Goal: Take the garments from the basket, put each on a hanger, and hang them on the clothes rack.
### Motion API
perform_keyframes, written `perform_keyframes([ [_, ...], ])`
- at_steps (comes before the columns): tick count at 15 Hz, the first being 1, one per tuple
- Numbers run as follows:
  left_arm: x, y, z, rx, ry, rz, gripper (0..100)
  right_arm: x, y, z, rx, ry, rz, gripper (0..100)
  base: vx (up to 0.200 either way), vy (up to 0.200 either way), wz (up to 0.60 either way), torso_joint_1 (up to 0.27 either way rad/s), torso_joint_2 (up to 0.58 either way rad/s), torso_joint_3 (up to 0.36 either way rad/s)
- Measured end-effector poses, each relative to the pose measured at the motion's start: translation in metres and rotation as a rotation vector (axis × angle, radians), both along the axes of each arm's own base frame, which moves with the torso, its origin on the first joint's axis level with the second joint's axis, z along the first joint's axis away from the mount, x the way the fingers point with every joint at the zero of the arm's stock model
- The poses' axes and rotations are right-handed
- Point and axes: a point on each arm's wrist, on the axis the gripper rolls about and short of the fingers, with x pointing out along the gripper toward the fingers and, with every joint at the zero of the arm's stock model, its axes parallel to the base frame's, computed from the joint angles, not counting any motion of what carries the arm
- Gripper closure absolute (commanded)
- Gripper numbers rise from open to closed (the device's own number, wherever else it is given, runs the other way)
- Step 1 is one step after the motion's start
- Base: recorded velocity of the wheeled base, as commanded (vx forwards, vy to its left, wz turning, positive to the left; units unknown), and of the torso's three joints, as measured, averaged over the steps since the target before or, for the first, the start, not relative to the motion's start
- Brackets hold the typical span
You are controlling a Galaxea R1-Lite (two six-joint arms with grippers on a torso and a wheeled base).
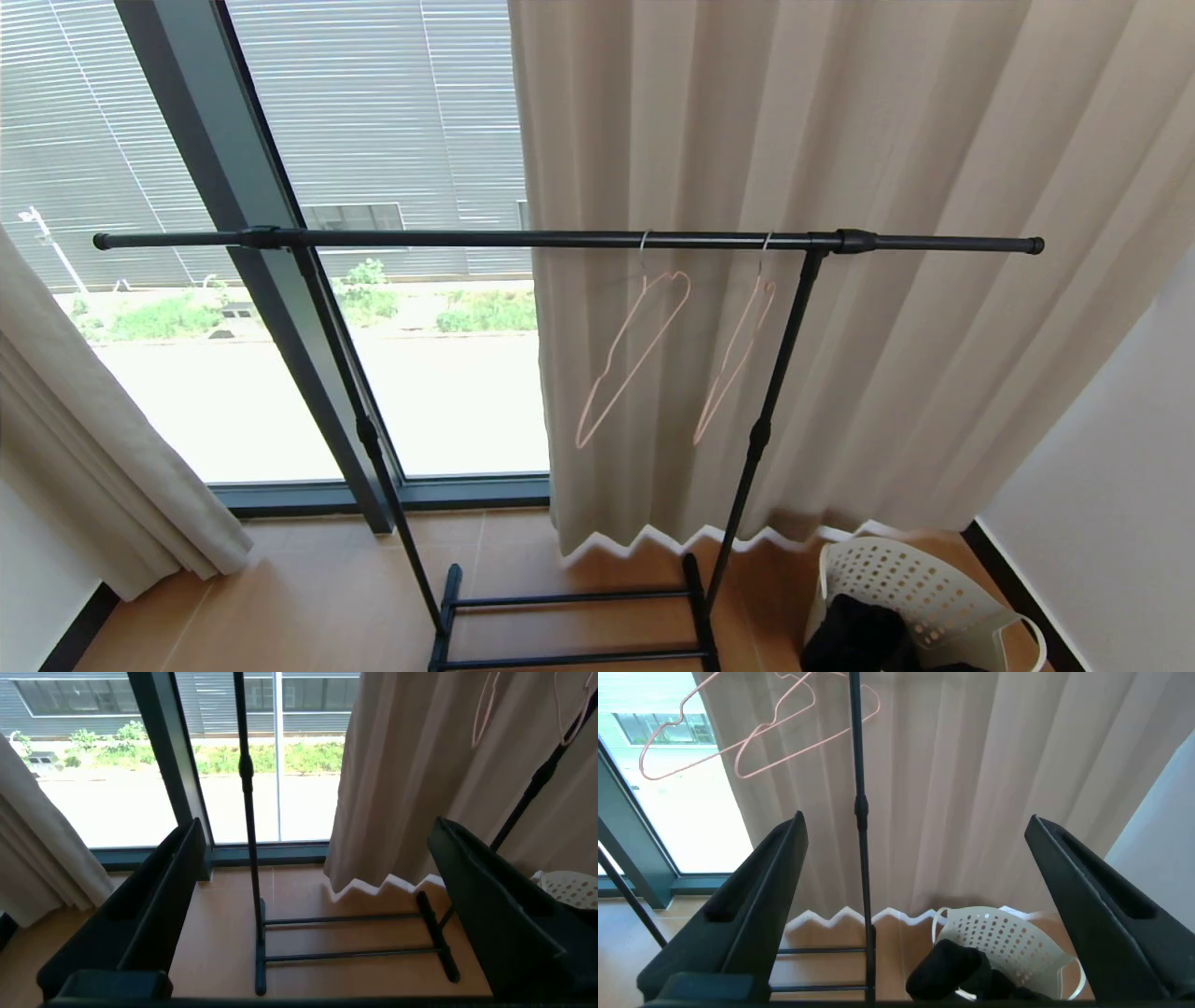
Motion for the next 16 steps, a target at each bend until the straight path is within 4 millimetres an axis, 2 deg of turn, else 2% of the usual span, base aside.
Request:
perform_keyframes([
  [16,0.0,0.0,0.0,0.0,0.0,0.0,0,0.0,0.0001,0.0,-0.011,0.0,0.003,0,0.0,0.0,0.0,0.0,0.0,0.0],
])
